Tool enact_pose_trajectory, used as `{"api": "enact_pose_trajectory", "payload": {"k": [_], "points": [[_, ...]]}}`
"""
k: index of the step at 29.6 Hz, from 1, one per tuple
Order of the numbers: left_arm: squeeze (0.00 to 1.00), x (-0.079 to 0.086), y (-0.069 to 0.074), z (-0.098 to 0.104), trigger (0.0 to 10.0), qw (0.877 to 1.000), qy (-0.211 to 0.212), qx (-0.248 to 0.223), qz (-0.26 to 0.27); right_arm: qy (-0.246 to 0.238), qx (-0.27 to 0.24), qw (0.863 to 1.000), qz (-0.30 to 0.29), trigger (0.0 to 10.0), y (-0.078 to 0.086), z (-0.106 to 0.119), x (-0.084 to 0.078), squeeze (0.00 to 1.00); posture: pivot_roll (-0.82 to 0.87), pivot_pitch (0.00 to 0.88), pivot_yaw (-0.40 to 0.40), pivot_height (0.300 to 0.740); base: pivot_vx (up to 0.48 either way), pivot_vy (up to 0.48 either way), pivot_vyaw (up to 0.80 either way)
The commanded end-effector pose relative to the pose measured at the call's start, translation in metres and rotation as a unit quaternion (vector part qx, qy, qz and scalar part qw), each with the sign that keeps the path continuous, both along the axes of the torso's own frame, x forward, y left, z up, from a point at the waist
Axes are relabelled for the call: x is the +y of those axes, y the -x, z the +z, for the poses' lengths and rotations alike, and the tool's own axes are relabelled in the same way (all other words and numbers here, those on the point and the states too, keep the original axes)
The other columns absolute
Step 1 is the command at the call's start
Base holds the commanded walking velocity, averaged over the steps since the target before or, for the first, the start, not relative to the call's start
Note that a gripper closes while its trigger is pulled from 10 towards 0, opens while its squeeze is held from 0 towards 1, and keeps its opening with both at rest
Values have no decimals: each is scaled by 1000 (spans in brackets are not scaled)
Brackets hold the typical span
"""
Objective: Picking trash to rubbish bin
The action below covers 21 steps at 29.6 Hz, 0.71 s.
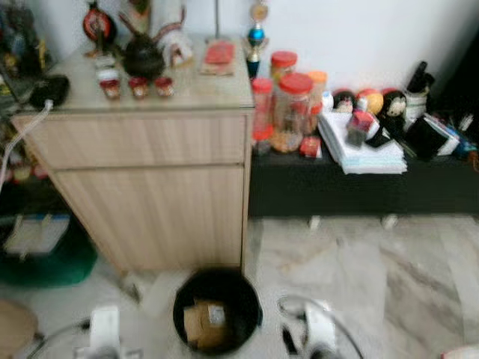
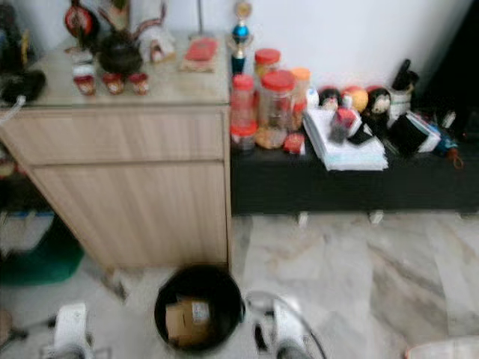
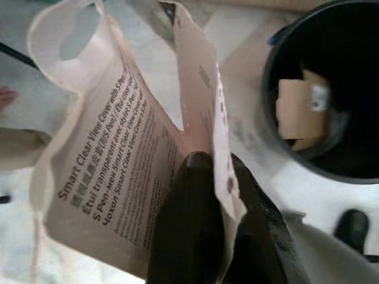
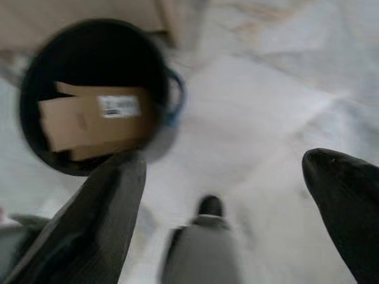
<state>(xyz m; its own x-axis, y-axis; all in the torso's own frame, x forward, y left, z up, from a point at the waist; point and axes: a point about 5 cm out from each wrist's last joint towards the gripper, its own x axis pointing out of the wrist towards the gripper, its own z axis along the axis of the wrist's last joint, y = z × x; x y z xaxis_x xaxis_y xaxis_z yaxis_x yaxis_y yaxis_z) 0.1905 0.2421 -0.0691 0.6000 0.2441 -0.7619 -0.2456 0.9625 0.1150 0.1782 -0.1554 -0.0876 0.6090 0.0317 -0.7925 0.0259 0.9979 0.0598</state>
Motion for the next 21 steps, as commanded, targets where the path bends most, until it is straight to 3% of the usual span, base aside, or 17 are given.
{"api": "enact_pose_trajectory", "payload": {"k": [1, 6, 10, 21], "points": [[0, 9, 2, 2, 10000, 1000, -9, 0, 8, -13, -12, 1000, 3, 10000, -8, 4, 11, 0, 82, 56, -14, 740, 300, 0, 0], [0, 9, 2, 2, 10000, 1000, -9, -1, 7, -9, -16, 1000, 22, 10000, -9, 4, 14, 0, 82, 56, -14, 740, 300, 0, 173], [0, 9, 2, 2, 10000, 1000, -9, -1, 7, -12, -16, 1000, 16, 10000, -9, 4, 14, 0, 86, 58, -15, 740, 301, 0, 800], [0, 8, 1, 2, 10000, 1000, -10, -2, 6, -15, -14, 1000, 11, 10000, -8, 4, 14, 0, 82, 58, -14, 740, 300, 0, 0]]}}
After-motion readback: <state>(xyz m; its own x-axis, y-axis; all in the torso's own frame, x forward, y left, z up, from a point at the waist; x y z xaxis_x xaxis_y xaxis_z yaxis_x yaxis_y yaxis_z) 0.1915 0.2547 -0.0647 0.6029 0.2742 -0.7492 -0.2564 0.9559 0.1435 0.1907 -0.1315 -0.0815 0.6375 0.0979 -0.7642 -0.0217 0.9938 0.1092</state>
